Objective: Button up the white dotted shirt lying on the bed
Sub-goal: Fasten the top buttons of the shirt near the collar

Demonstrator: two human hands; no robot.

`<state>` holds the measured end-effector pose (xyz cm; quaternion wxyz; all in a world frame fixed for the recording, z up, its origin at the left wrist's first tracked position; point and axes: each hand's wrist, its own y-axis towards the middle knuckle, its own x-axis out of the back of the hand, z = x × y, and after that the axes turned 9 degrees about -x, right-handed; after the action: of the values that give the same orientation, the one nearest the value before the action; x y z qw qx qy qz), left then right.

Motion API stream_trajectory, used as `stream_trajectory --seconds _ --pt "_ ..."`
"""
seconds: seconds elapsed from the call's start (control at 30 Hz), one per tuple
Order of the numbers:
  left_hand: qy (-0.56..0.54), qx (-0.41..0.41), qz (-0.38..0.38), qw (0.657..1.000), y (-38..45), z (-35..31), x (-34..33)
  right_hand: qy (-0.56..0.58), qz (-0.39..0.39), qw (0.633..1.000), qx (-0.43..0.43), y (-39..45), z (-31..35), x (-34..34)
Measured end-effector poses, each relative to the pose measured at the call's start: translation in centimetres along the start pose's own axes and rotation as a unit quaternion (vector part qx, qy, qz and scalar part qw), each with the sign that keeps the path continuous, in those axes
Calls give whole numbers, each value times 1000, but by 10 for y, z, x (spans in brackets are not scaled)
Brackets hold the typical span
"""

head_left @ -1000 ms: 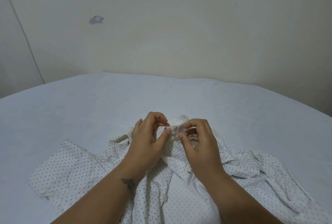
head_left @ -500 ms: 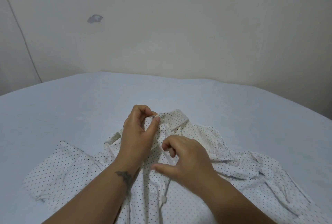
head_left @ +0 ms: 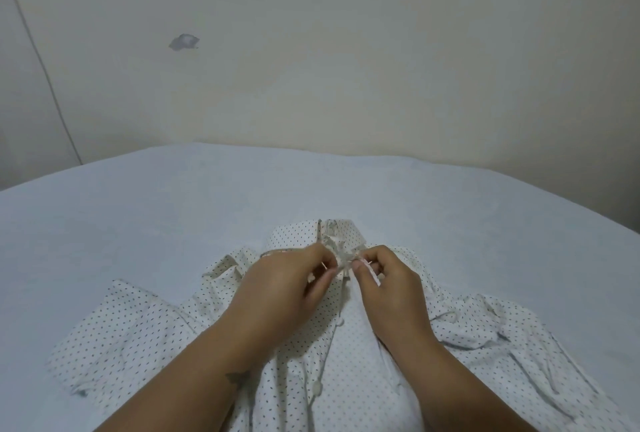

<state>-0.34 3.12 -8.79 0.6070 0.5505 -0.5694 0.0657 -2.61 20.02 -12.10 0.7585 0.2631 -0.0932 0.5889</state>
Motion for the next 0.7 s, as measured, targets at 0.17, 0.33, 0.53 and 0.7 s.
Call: stream_trajectory --seconds 0.17,0.33,0.53,0.7 --pt "65 80 35 994 2 9 -16 47 -39 998 -20 2 0 1" --pt "120 74 22 990 3 13 -31 55 -36 997 -36 4 -1 0" --pt "180 109 86 974 3 14 -45 57 -26 997 -41 4 -2 0" --pt "157 105 68 980 2 16 -44 72 -17 996 -44 5 -1 1"
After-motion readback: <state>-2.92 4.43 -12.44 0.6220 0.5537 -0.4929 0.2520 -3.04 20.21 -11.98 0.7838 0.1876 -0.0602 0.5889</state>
